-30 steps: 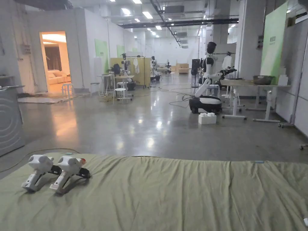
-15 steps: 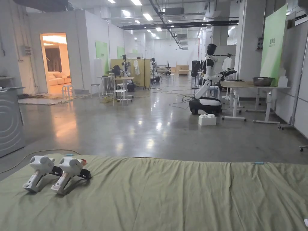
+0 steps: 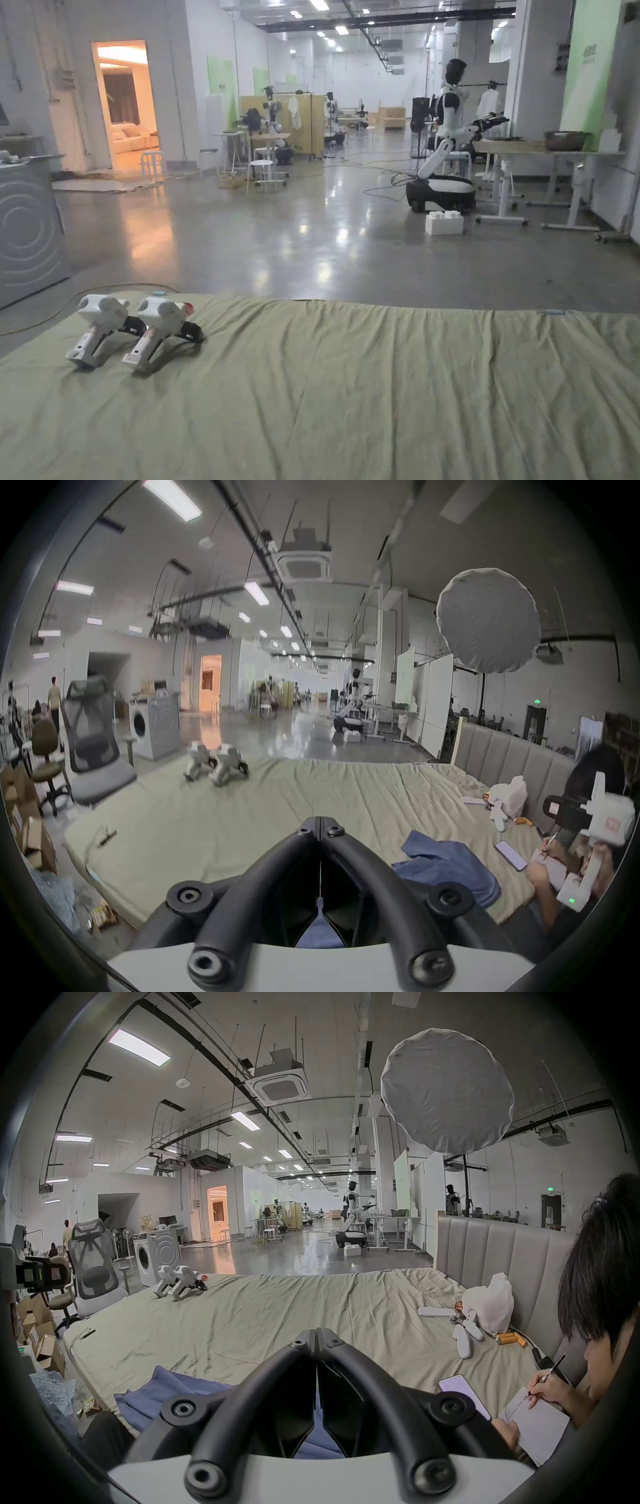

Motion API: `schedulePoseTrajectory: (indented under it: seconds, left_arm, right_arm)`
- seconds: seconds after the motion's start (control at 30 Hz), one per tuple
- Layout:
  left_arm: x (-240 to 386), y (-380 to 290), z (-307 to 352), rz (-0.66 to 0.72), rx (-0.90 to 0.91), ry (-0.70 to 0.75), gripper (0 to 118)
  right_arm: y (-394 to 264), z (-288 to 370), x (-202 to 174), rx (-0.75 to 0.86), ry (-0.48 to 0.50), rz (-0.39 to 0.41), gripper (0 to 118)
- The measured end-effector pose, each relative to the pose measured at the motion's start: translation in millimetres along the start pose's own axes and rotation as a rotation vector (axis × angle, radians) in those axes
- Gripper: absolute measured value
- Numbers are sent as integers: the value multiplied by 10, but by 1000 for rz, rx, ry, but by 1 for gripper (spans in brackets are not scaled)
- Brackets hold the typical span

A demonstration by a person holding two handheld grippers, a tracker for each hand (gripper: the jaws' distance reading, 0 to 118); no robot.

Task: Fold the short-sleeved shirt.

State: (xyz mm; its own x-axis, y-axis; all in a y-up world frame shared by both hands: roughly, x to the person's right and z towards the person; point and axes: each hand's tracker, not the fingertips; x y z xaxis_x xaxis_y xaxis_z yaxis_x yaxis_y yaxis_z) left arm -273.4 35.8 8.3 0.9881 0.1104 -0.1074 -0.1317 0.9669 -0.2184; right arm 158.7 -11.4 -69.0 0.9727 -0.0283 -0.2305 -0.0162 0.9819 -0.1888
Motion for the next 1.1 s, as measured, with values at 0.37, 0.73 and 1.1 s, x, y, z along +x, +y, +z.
schedulePoseTrajectory:
  seconds: [0.37,0.73,1.1]
  left_arm:
    - [-619,-409,-1466,114,-433,-55,48]
    - [-872,-1328,-2998,105,-821,35,67]
    - [-629,-1682,-3028,93,-834,88,31]
  right_arm:
    - [-338,-130,104,-123,12,-45,0]
    - [-560,-301,217,-244,-21,-56,0]
    - [-713,-436,272,-317,-20,-88,0]
